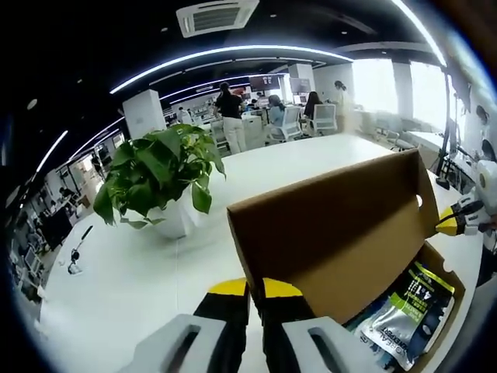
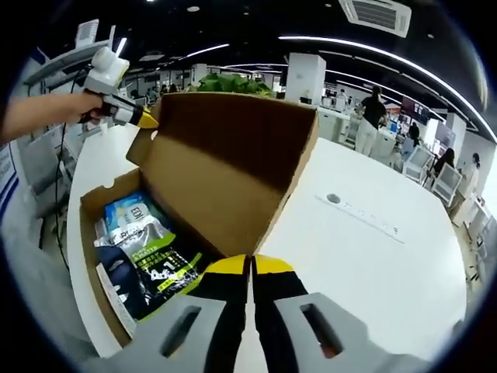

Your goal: Operate the shoe box by opening the lid, removing the specified soft item, and placing it in the target area until the item is outside and the box remains undamaged.

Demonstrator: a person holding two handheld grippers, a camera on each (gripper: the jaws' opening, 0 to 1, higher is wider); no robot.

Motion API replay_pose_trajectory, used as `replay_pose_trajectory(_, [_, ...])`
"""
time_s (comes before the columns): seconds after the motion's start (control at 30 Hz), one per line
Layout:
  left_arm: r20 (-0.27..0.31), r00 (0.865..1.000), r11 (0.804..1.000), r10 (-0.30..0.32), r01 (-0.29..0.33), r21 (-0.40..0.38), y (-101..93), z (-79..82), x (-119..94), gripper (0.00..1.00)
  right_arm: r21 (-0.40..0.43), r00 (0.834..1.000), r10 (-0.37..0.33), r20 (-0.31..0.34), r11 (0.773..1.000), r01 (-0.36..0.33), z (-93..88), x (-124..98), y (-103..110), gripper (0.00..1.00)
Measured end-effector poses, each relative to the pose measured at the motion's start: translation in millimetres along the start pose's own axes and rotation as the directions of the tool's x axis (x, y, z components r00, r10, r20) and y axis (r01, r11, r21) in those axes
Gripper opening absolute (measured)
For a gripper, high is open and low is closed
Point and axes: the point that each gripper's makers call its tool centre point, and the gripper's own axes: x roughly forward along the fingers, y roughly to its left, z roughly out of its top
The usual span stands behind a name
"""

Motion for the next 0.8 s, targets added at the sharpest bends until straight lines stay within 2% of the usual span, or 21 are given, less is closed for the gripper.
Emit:
replay_pose_trajectory(0.13, [-0.005, 1.0, 1.0, -0.001, 0.001, 0.01, 0.5, -1.1, 5, 0.05, -0.007, 1.0, 0.001, -0.003, 1.0, -0.001, 0.4, 1, -2, 0.0])
replay_pose_trajectory(0.57, [-0.035, 0.999, 0.999, -0.014, 0.013, -0.032, 0.9, -14.6, 7, 0.05, -0.038, 1.0, 0.011, -0.022, 0.999, -0.011, 0.9, 3, -4, 0.0])
replay_pose_trajectory(0.8, [-0.054, 0.998, 0.998, -0.019, 0.016, -0.067, 0.1, -28.9, 4, 0.05, -0.046, 0.999, 0.013, -0.033, 0.999, -0.014, 1.2, 5, -5, 0.0])
